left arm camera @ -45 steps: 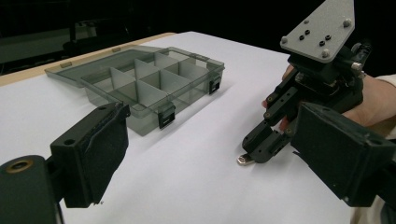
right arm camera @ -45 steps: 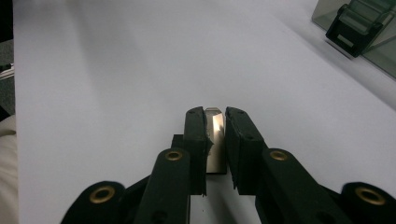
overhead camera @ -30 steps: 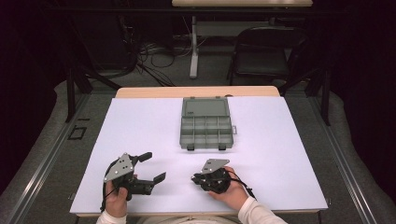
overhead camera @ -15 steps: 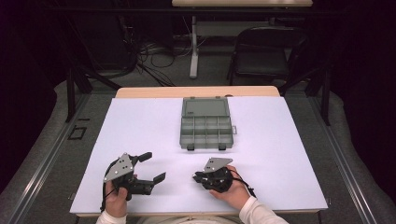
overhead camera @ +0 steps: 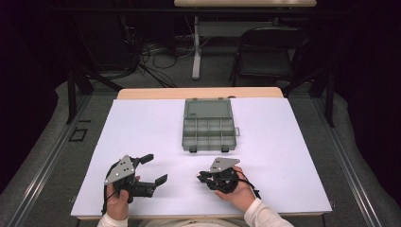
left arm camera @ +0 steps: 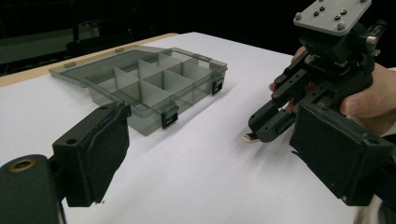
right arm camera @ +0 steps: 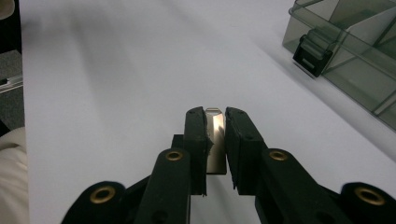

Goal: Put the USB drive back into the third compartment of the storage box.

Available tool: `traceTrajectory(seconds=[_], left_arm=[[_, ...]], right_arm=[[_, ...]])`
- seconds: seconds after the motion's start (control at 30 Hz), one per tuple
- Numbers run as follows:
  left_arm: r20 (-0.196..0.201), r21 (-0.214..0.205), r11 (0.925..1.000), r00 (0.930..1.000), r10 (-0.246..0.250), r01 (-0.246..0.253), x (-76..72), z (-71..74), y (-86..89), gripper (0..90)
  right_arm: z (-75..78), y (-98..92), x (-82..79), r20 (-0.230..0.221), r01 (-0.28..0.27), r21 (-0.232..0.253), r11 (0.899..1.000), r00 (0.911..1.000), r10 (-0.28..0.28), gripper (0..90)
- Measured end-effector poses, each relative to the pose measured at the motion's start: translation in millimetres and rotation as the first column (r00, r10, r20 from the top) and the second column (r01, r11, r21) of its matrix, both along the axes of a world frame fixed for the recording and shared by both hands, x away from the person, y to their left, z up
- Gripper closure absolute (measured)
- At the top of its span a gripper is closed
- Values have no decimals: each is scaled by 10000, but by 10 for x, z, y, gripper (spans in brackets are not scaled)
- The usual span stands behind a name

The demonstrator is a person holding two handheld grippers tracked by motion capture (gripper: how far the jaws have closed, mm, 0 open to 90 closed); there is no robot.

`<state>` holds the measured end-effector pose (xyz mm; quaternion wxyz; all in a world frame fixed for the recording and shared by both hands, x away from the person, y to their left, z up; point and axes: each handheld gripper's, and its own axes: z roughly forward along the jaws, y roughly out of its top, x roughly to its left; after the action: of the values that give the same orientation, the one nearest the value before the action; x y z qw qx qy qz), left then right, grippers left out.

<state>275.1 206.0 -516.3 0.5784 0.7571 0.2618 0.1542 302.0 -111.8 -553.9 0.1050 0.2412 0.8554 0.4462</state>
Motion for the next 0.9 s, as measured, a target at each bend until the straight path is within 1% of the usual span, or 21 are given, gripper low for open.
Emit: traceTrajectory(seconds=[0.07,0.13,0.5,0.53,0.6,0.63,0.87,0.9], left_arm=[[-29,47,10000,10000,15,-15,0,1,3,114],[-14,-2,10000,10000,-21,21,1,-1,1,114],[-37,12,10000,10000,-29,29,7,-3,3,114],[-97,20,9997,9997,-244,244,16,-1,12,114],[-98,23,9997,9997,-242,242,18,-2,12,114],[-41,9,10000,10000,-47,47,12,-5,3,114],[-73,-41,10000,9999,-77,77,19,-11,2,114],[-91,13,10000,9999,-56,56,18,-9,4,114]], right_arm=[[12,-16,5,23,57,25,10000,10000,-57,797],[24,-33,12,38,109,79,9999,9999,-109,797],[91,-131,49,179,395,271,9989,9990,-400,796],[98,-141,52,181,415,273,9988,9990,-420,796],[109,-160,58,212,493,320,9983,9985,-500,797],[115,-170,62,231,505,347,9981,9984,-513,797],[157,-249,95,296,718,464,9963,9969,-732,797],[163,-260,96,283,777,495,9957,9965,-792,796]])
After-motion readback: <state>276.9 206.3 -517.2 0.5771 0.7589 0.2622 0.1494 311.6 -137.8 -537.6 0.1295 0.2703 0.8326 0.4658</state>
